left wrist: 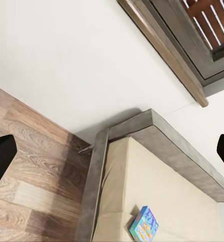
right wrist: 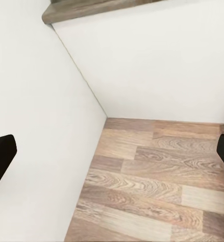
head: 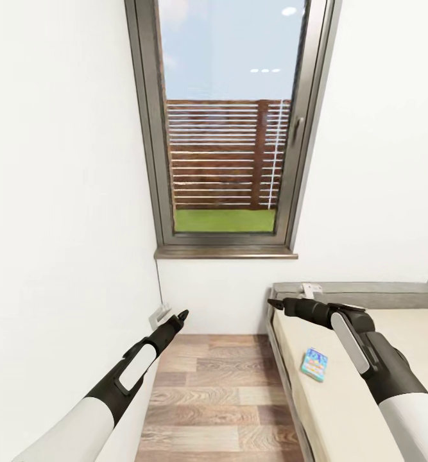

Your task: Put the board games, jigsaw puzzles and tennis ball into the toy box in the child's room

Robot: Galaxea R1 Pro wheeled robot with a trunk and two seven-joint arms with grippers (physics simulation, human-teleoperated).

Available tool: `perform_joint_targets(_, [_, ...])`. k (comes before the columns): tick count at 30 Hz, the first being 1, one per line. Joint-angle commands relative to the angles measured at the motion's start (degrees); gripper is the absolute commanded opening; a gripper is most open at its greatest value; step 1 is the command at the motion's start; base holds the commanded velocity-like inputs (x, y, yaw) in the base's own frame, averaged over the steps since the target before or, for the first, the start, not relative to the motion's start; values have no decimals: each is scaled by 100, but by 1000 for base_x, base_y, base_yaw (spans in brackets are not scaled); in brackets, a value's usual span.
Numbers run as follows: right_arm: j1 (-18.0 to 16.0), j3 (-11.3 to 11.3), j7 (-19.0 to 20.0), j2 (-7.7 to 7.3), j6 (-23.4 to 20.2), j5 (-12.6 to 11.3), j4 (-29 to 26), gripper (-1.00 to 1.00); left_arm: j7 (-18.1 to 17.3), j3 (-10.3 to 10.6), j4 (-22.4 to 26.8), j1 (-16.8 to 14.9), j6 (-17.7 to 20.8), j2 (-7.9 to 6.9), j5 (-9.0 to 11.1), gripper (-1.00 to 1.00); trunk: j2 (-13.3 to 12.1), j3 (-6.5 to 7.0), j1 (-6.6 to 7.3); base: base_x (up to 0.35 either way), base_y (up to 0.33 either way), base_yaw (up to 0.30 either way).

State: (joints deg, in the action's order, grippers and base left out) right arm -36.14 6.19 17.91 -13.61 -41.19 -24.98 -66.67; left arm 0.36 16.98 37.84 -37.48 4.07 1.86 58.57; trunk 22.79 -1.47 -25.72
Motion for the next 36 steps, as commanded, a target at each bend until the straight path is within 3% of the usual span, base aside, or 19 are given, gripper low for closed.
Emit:
perform_joint_targets(1, [-5,5,10,-5,-20,2,-3,100,5,7,4,-5,14,-2,50,100,13,-14,-6,211,0,0])
perform_joint_targets(36, [115,-23,6,-23,-19,7,3,100,7,7,4,-5,15,-2,50,100,13,-14,-6,211,0,0])
